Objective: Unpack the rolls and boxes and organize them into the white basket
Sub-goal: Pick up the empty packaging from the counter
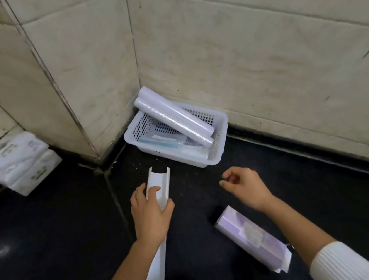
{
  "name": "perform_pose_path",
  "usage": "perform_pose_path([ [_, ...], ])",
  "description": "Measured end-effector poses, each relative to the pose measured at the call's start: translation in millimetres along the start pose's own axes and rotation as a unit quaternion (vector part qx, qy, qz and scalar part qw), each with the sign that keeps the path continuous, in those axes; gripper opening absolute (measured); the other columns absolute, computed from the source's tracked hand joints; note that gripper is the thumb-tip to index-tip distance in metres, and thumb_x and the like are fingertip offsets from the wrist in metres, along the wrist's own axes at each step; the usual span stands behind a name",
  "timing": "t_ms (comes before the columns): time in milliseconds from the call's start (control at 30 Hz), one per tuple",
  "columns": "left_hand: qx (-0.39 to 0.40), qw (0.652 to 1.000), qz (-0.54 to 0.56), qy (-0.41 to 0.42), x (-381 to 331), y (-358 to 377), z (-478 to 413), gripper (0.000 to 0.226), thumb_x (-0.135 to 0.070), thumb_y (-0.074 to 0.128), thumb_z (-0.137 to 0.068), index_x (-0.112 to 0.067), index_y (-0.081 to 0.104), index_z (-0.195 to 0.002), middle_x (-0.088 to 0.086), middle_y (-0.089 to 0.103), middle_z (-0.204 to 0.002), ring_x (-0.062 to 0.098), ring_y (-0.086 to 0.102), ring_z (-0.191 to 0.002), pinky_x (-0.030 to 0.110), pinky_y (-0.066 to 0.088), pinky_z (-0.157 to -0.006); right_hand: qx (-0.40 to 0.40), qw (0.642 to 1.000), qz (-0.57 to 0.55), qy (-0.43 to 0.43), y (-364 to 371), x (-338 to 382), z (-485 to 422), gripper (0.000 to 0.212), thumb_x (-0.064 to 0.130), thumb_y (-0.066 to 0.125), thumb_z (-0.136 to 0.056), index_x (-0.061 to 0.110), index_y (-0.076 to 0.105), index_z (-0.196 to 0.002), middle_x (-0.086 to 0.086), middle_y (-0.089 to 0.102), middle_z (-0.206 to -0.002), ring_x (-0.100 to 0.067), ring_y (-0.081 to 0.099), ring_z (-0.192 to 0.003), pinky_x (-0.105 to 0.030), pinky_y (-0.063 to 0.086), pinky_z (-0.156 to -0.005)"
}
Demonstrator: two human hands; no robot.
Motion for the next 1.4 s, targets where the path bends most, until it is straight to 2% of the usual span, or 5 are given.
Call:
perform_pose_path([
  [233,0.082,0.988,-0.079,-0.107,30,20,76,0.051,-0.048,0.067,-0.078,-0.02,0.057,-0.119,0.012,0.036,-0.146,0.031,0.034,-0.132,0.046,0.043,-0.101,0.149,0.972,0.18,0.036,39,-59,89,0.074,0.056,0.069,-0.069,0.024,0.042,-0.13,0.004,0.051,-0.12,-0.018,0.049,-0.112,-0.034,0.044,-0.091],
  [733,-0.132,0.955,0.083,-0.25,12,-15,268,0.032,-0.034,0.058,-0.089,-0.005,0.063,-0.076,0.016,0.065,-0.074,0.034,0.066,-0.063,0.045,0.057,-0.055,0.2,0.961,0.114,-0.151,85,-18,154,0.063,0.048,0.071,-0.073,0.015,0.044,-0.119,-0.006,0.057,-0.119,-0.025,0.059,-0.099,-0.034,0.045,-0.071],
  [1000,-0.307,0.828,0.199,-0.425,-10,8,523,0.021,-0.023,0.064,-0.083,-0.022,0.058,-0.062,-0.006,0.057,-0.043,-0.003,0.053,-0.035,0.009,0.036,-0.033,0.414,0.889,-0.027,-0.191,119,6,333,0.052,0.041,0.072,-0.075,0.013,0.055,-0.115,-0.005,0.066,-0.108,-0.024,0.065,-0.095,-0.043,0.054,-0.086],
  [1200,-0.398,0.688,0.219,-0.566,-37,44,736,0.014,-0.019,0.06,-0.08,-0.009,0.066,-0.071,-0.006,0.058,-0.046,-0.001,0.053,-0.039,0.011,0.036,-0.039,0.595,0.783,0.047,-0.175,148,-32,527,0.023,0.03,0.067,-0.081,0.011,0.066,-0.094,-0.001,0.066,-0.072,-0.003,0.061,-0.043,-0.012,0.039,-0.037],
  [1400,-0.458,0.556,0.276,-0.636,-80,116,909,0.016,-0.021,0.059,-0.083,-0.009,0.069,-0.081,0.01,0.069,-0.079,0.028,0.065,-0.072,0.024,0.045,-0.057,0.673,0.684,0.156,-0.236,164,-114,691,0.036,0.031,0.069,-0.079,0.007,0.064,-0.105,-0.009,0.072,-0.087,-0.018,0.066,-0.061,-0.016,0.04,-0.039],
])
Point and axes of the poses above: each hand's wrist, its own z-axis away from the middle knuckle, its own y-axis out of the palm, x = y × z, the point moved 4 cm from there along -z, towards the middle knuckle
